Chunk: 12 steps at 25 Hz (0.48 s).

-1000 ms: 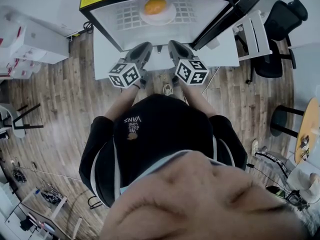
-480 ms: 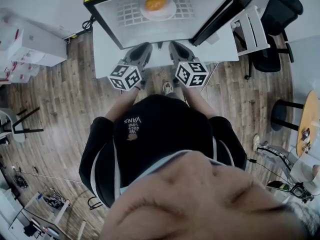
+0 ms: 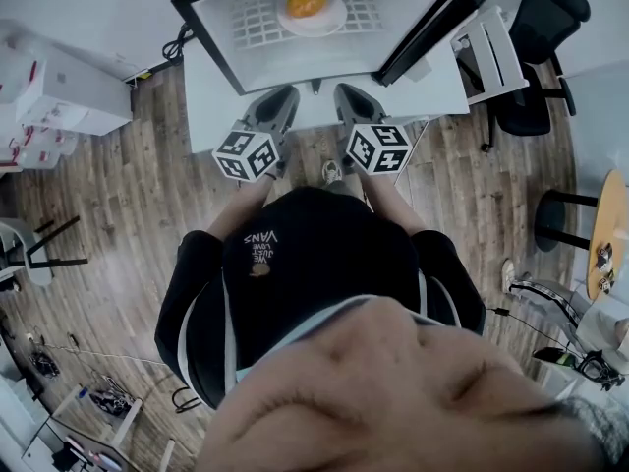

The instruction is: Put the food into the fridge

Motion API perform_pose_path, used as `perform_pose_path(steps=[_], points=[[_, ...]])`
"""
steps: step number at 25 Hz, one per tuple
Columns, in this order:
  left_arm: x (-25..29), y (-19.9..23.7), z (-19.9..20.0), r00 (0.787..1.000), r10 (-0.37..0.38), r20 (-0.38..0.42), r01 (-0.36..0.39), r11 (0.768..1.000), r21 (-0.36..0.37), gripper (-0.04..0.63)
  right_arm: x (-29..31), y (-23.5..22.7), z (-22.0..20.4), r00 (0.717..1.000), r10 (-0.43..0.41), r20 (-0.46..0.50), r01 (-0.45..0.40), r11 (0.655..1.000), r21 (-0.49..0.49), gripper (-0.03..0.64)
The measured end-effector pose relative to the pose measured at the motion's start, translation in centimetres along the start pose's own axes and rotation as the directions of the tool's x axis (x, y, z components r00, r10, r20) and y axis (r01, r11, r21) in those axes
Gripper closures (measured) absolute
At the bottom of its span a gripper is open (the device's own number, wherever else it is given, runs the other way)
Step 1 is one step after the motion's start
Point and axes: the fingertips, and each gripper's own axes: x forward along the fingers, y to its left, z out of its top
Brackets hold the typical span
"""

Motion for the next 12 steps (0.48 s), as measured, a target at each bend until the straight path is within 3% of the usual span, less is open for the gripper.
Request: perform_pose_path(steps=[12], points=[[-1.6, -0.8, -0.6, 1.0, 0.001, -0.002, -0.001, 0.999, 0.05, 0.558, -1.2, 0.6, 0.0, 1.0, -0.021, 0.013, 0.021, 0.999, -0.037, 0.604]])
